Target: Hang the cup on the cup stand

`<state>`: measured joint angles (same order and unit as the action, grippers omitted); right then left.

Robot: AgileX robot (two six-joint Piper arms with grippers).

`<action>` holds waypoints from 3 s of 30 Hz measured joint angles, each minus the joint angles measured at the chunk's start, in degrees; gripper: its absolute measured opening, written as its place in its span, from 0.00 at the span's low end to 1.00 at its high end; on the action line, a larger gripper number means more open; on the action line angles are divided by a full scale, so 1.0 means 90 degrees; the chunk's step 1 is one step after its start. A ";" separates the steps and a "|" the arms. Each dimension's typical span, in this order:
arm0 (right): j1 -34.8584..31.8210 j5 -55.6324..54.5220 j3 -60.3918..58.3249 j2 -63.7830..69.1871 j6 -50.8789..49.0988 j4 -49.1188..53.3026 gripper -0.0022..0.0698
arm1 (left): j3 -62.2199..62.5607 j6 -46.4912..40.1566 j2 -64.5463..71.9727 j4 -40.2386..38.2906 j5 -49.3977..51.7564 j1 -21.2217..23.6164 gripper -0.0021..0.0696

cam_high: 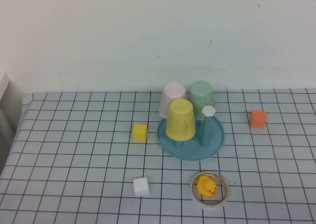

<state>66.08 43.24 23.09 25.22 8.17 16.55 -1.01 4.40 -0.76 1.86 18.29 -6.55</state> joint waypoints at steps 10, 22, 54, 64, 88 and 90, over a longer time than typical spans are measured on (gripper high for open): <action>-0.3725 -0.3238 -0.0521 -0.1079 -0.0011 -0.0143 0.03 | 0.0000 0.0000 0.0000 0.0000 0.0000 0.0000 0.03; -0.7311 -0.4987 -0.2688 -0.2776 -0.0021 -0.0883 0.03 | 0.0000 0.0000 0.0000 0.0000 0.0000 0.0000 0.03; -0.7617 -0.2574 -0.2679 -0.2879 -0.0640 -0.0933 0.03 | 0.0000 0.0000 0.0000 0.0027 0.0000 0.0000 0.03; -0.7617 -0.2574 -0.2679 -0.2879 -0.0656 -0.0933 0.03 | 0.0000 0.0000 0.0000 0.0027 0.0000 0.0000 0.03; -0.7617 -0.2574 -0.2679 -0.2879 -0.0656 -0.0933 0.03 | 0.0000 0.0000 0.0000 0.0027 0.0000 0.0000 0.03; -0.7617 -0.2574 -0.2679 -0.2879 -0.0656 -0.0933 0.03 | 0.0000 0.0000 0.0000 0.0027 0.0000 0.0000 0.03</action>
<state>-2.48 20.08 -1.02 -0.69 2.27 8.16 -1.01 4.40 -0.76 2.11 18.29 -6.55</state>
